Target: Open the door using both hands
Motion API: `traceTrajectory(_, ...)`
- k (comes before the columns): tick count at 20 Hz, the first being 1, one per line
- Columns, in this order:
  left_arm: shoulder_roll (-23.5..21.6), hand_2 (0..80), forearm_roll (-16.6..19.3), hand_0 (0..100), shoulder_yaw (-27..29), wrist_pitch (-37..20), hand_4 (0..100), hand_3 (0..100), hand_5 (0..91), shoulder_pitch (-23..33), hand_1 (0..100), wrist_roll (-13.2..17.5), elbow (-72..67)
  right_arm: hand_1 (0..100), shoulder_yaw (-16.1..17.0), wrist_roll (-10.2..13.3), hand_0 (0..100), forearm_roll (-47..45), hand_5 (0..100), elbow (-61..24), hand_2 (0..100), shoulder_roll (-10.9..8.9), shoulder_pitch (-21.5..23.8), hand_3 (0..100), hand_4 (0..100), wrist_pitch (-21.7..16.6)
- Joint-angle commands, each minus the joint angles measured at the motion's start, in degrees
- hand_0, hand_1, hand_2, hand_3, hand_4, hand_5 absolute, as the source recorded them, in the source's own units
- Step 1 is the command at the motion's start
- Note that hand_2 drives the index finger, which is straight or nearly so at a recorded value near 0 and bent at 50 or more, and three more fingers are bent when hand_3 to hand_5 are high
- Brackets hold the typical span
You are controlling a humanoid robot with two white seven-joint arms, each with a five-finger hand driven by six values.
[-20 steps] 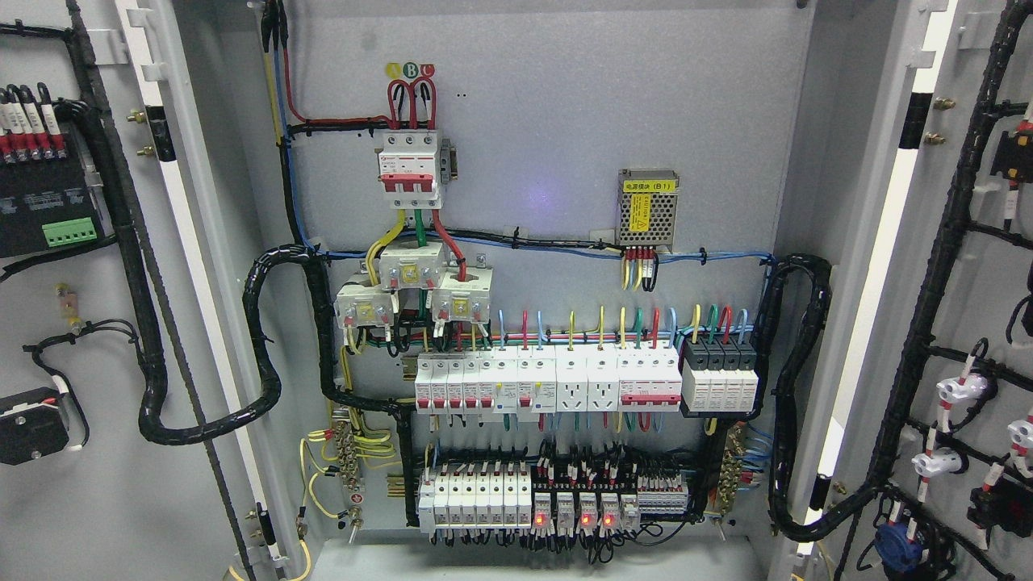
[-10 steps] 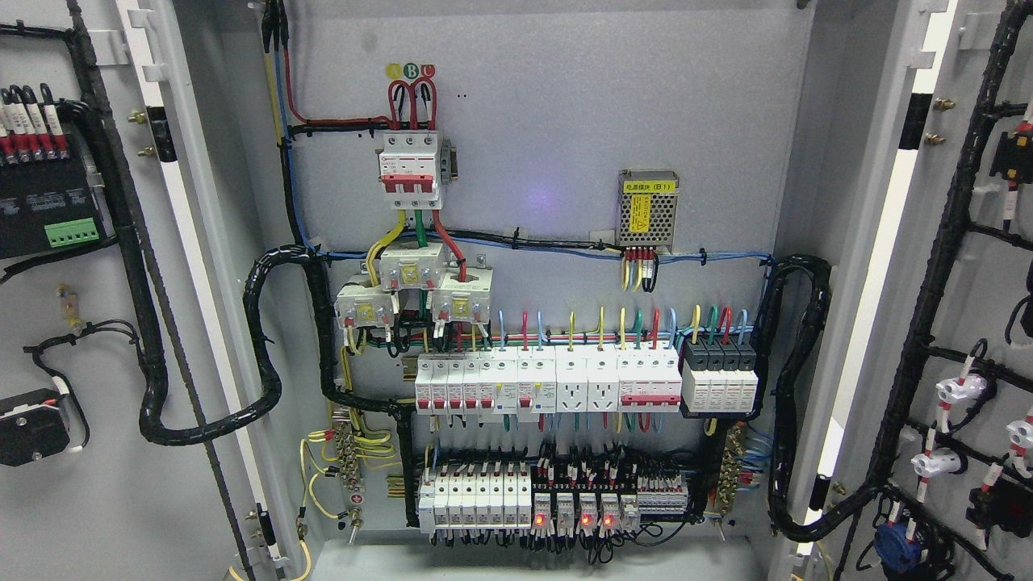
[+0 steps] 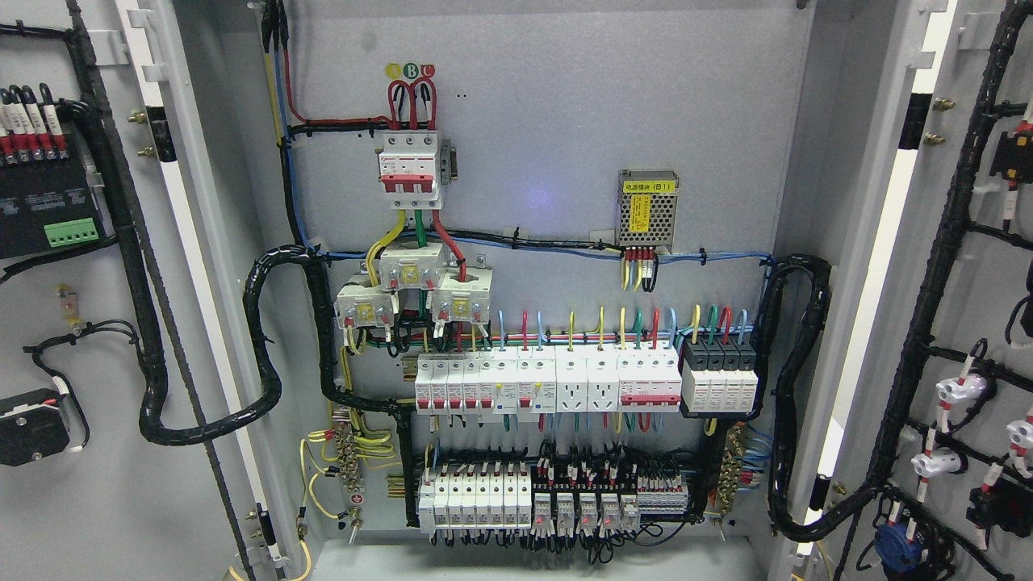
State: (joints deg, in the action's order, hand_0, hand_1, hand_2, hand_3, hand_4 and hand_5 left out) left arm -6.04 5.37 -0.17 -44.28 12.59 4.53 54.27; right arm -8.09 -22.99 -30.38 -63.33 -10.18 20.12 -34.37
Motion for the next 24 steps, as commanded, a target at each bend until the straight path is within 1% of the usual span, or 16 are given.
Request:
traceTrajectory(1, 8.23, 0.0, 1.22, 12, -0.98, -21.11, 0, 0, 0.0, -2.82, 56, -0.05, -34.02, 14, 0.27, -0.21, 7, 0.14, 0, 26.56, 0, 3.41, -5.78, 0, 0, 0.01)
traceTrajectory(3, 8.59, 0.0, 1.22, 12, 0.25, -17.09, 0, 0, 0.0, -4.85, 56, -0.05, -41.4, 14, 0.27, -0.21, 7, 0.14, 0, 33.24, 0, 3.59, -8.16, 0, 0, 0.01)
traceTrajectory(6, 8.85, 0.0, 0.52, 12, 0.61, -7.34, 0, 0, 0.0, -6.79, 56, 0.04, -48.1, 14, 0.18, -0.21, 7, 0.23, 0, 44.05, 0, 3.59, -11.32, 0, 0, 0.1)
traceTrajectory(8, 8.94, 0.0, 0.34, 12, 2.88, -1.19, 0, 0, 0.0, -7.75, 56, 0.04, -50.92, 14, 0.1, 0.05, 7, 0.32, 0, 49.95, 0, 3.85, -13.17, 0, 0, 0.36)
traceTrajectory(9, 8.94, 0.0, 0.43, 12, 4.02, 1.28, 0, 0, 0.0, -8.28, 56, 0.04, -52.32, 14, -0.08, 0.31, 7, 0.41, 0, 51.8, 0, 4.29, -13.44, 0, 0, 0.36)
traceTrajectory(11, 9.37, 0.0, 0.34, 12, 4.91, 6.81, 0, 0, 0.0, -8.9, 56, 0.04, -54.53, 14, -0.43, 0.49, 7, 0.41, 0, 53.66, 0, 4.65, -13.44, 0, 0, 0.71)
traceTrajectory(12, 9.38, 0.0, 0.34, 12, 5.09, 10.15, 0, 0, 0.0, -8.99, 56, 0.13, -54.97, 14, -0.43, 0.49, 7, 0.41, 0, 54.36, 0, 4.65, -13.44, 0, 0, 1.76)
traceTrajectory(15, 9.73, 0.0, -0.01, 12, 6.05, 20.52, 0, 0, 0.0, -9.07, 56, 0.13, -55.06, 14, -0.52, 0.58, 7, 0.5, 0, 56.91, 0, 4.74, -13.44, 0, 0, 7.11)
traceTrajectory(17, 9.73, 0.0, 0.17, 12, 8.07, 24.05, 0, 0, 0.0, -9.07, 56, 0.04, -55.06, 14, -0.69, 0.58, 7, 0.93, 0, 57.88, 0, 4.74, -13.35, 0, 0, 9.23)
traceTrajectory(20, 10.34, 0.0, 0.08, 12, 9.13, 29.76, 0, 0, 0.0, -9.16, 56, 0.04, -55.15, 14, -0.52, 0.75, 7, 8.55, 0, 59.55, 0, 5.09, -13.09, 0, 0, 9.94)
traceTrajectory(21, 10.52, 0.0, 0.08, 12, 9.66, 32.13, 0, 0, 0.0, -9.16, 56, 0.04, -55.15, 14, -0.52, 1.88, 7, 11.28, 0, 60.51, 0, 5.09, -13.0, 0, 0, 10.64)
traceTrajectory(22, 10.61, 0.0, 0.08, 12, 9.84, 34.33, 0, 0, 0.0, -9.16, 56, -0.22, -55.06, 14, -0.52, 3.9, 7, 13.13, 0, 60.95, 0, 5.26, -13.09, 0, 0, 11.34)
traceTrajectory(24, 11.48, 0.0, 0.08, 12, 10.01, 37.76, 0, 0, 0.0, -9.16, 56, -0.57, -55.06, 14, -0.52, 9.69, 7, 14.82, 0, 60.78, 0, 5.53, -13.0, 0, 0, 12.14)
